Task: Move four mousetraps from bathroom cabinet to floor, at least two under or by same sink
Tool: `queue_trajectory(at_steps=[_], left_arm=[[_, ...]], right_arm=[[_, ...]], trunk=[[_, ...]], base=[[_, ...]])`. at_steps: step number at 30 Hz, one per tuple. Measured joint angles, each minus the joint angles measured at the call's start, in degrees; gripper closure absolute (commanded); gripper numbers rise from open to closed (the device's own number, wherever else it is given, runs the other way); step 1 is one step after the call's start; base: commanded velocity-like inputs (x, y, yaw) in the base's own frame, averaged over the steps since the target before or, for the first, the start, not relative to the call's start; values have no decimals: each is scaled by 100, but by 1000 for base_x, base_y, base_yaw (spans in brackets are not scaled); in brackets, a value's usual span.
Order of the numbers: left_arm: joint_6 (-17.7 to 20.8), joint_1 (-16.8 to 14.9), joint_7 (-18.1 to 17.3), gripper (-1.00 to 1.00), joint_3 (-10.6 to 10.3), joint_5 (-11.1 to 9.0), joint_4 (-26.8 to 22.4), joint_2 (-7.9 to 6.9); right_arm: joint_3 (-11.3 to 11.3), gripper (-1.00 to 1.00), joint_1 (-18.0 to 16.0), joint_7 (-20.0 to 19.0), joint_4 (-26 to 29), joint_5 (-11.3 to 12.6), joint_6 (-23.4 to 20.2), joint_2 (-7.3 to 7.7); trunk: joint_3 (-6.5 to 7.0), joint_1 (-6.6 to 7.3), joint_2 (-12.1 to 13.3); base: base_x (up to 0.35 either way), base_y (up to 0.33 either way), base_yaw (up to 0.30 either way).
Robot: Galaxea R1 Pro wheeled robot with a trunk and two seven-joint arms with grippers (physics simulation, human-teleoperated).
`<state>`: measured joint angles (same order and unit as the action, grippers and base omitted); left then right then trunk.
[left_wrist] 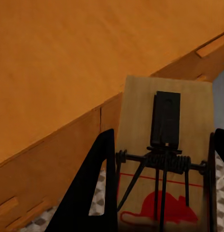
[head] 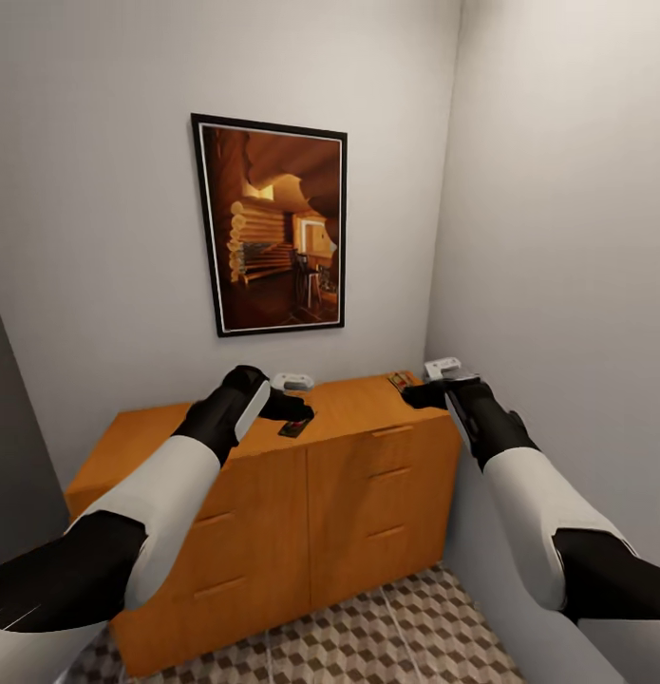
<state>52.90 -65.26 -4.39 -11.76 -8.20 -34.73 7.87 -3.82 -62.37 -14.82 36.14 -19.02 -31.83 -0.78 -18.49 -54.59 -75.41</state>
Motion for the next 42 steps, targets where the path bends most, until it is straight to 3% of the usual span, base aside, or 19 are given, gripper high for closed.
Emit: queue_trajectory(at_steps=[4,12,18,23,31,34,37,42], left_arm=[[-134,0,-2,100,4,4,156,0],[-957,0,1,100,15,13,766,4],[-1571,0,16,100,28,8,1366,22],[-2109,0,18,100,29,-7,1852,33],[-4149,7,10,100,37,-32,3204,87],[-4592,64,-4,100,37,-25,3361,108],[-4861,226,5,100,33,-6,3433,131],[-4935,286,11,100,38,-17,3451,142]], right_arm=[[0,100,421,445,9,47,1059,-12],[-35,100,1123,1423,212,66,2065,-341],[-38,100,1299,1718,191,163,2261,-398],[-36,100,1342,1622,184,259,2286,-405],[-34,100,1549,1461,182,277,2244,-404],[-32,100,1614,1454,183,278,2228,-408],[-30,100,1672,1455,183,283,2221,-412],[-32,100,1822,1456,183,284,2218,-403]], trunk=[[-1,0,0],[-1,0,0],[0,0,0],[0,0,0],[-1,0,0],[-1,0,0],[-1,0,0],[0,0,0]], base=[[-346,0,0],[-346,0,0],[-346,0,0],[-346,0,0],[-346,0,0],[-346,0,0],[-346,0,0],[-346,0,0]])
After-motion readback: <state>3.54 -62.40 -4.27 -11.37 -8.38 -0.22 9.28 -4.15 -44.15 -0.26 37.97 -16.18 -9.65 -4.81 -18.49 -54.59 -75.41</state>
